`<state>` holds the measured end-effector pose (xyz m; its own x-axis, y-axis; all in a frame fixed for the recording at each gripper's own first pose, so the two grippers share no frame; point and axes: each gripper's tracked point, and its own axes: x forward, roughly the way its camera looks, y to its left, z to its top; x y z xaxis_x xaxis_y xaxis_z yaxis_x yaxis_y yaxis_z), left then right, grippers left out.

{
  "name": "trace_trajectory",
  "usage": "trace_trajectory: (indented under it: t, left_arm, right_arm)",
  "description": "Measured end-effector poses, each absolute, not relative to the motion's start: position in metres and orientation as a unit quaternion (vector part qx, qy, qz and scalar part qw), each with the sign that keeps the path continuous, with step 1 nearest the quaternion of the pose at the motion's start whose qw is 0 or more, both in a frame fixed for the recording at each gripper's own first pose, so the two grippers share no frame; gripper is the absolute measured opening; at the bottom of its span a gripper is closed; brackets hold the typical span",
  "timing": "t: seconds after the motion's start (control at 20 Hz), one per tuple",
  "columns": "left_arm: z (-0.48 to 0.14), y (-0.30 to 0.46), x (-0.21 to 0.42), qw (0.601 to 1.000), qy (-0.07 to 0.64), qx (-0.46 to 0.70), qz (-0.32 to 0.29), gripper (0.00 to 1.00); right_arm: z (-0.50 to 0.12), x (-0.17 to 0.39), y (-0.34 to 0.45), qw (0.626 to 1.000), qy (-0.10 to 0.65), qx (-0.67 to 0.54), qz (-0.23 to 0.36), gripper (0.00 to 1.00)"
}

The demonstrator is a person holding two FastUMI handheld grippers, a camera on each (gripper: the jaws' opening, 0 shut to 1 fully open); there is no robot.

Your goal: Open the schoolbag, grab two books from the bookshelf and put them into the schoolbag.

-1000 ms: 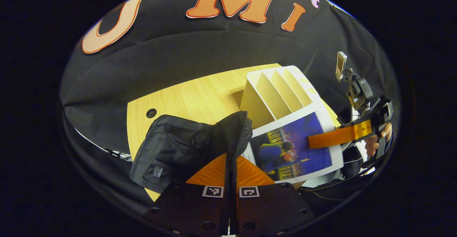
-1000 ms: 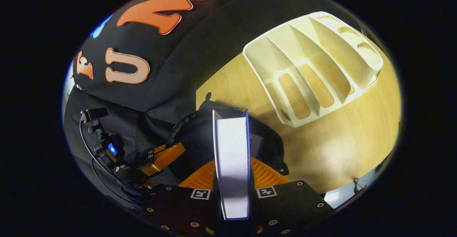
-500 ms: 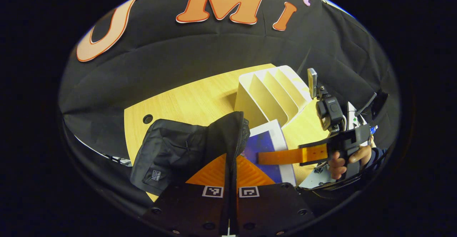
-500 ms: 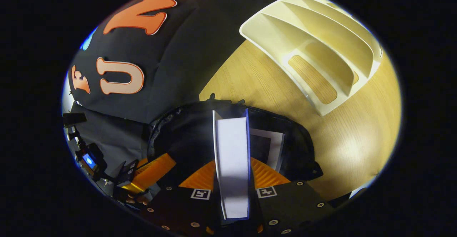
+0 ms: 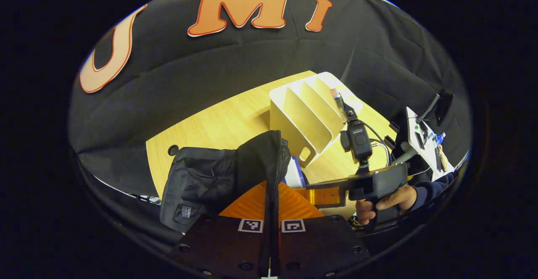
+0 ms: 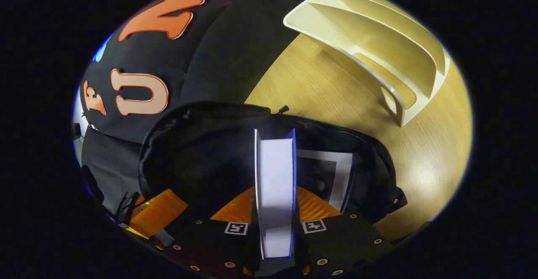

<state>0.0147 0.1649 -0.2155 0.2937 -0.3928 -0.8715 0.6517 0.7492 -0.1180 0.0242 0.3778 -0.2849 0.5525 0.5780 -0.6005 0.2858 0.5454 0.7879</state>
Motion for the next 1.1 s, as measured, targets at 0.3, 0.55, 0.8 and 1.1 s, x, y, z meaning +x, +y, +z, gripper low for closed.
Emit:
trace_trajectory:
  t: [0.3, 0.55, 0.8, 1.1]
  left_arm:
    - [-0.216, 0.163, 0.012, 0.795, 0.495, 0.118, -0.329, 0.02]
    - [-0.222, 0.174, 0.014, 0.8, 0.502, 0.096, -0.313, 0.02]
    - [-0.228, 0.176, 0.012, 0.804, 0.498, 0.083, -0.315, 0.02]
    - [-0.237, 0.176, 0.004, 0.803, 0.49, 0.069, -0.332, 0.02]
  right_arm:
    - [-0.296, 0.031, 0.393, 0.746, 0.457, 0.472, 0.106, 0.34]
    - [-0.309, 0.019, 0.383, 0.743, 0.505, 0.431, 0.083, 0.48]
    - [-0.294, -0.002, 0.371, 0.747, 0.535, 0.379, 0.112, 0.7]
    - [-0.258, -0.013, 0.323, 0.781, 0.517, 0.341, 0.081, 0.95]
